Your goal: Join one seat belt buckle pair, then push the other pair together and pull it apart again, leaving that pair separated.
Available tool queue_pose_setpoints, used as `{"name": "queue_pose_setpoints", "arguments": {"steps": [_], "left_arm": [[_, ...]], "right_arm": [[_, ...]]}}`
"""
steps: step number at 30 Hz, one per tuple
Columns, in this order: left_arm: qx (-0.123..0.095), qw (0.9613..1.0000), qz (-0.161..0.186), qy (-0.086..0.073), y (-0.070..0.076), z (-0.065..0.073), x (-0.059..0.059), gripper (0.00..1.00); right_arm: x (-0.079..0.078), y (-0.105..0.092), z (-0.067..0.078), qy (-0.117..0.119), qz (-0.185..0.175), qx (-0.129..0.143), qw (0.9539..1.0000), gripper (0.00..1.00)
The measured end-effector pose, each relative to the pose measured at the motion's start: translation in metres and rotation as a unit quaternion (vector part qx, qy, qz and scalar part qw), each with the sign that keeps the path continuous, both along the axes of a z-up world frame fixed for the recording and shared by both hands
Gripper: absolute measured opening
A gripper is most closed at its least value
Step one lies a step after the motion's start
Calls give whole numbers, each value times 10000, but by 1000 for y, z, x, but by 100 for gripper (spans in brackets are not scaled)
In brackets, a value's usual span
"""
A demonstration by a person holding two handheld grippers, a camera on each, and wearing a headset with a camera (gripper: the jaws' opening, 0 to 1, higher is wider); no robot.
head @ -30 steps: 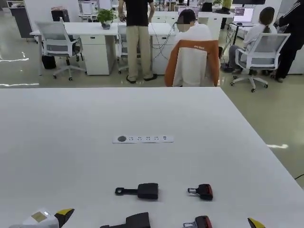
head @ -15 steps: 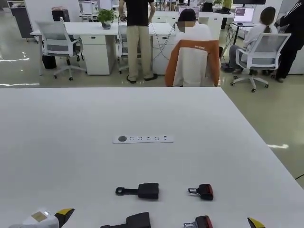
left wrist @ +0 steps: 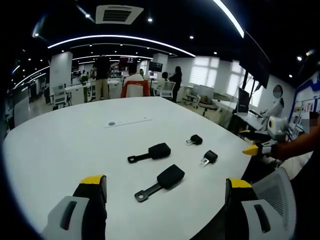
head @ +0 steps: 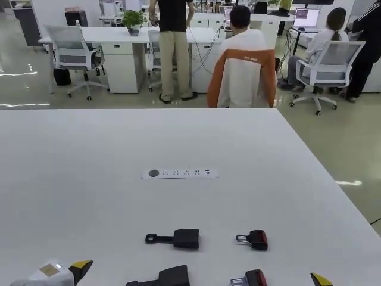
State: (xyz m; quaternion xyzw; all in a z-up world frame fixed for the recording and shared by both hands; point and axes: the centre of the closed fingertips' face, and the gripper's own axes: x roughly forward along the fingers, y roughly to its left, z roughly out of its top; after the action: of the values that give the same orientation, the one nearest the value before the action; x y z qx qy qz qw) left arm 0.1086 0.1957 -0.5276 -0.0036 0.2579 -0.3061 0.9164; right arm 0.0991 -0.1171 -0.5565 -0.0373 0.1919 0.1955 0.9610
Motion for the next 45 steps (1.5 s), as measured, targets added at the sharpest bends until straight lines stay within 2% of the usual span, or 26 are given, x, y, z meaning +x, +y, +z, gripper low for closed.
{"name": "queue_pose_setpoints", "arguments": {"steps": [16,25,31,36,41,45], "left_arm": [[23,10000,-3,21,0,0,-3,100],[40,10000,-42,36,-2,-1,-3,100],[60,9999,-63,68,-1,-7,-2,100],[73,9999,-80,65,-3,-5,0,100],[115,9998,-114,103,-4,-10,4,100],[196,9994,-214,197,-9,-19,6,100]], "right_arm": [[-1,2,0,13,9,27,10000,90],[-1,2,-3,43,35,22,10000,90],[-2,3,-5,70,67,32,9999,90],[-2,4,-9,107,100,54,9999,90],[0,5,-11,148,122,52,9998,90],[5,4,-17,208,193,15,9996,90]]}}
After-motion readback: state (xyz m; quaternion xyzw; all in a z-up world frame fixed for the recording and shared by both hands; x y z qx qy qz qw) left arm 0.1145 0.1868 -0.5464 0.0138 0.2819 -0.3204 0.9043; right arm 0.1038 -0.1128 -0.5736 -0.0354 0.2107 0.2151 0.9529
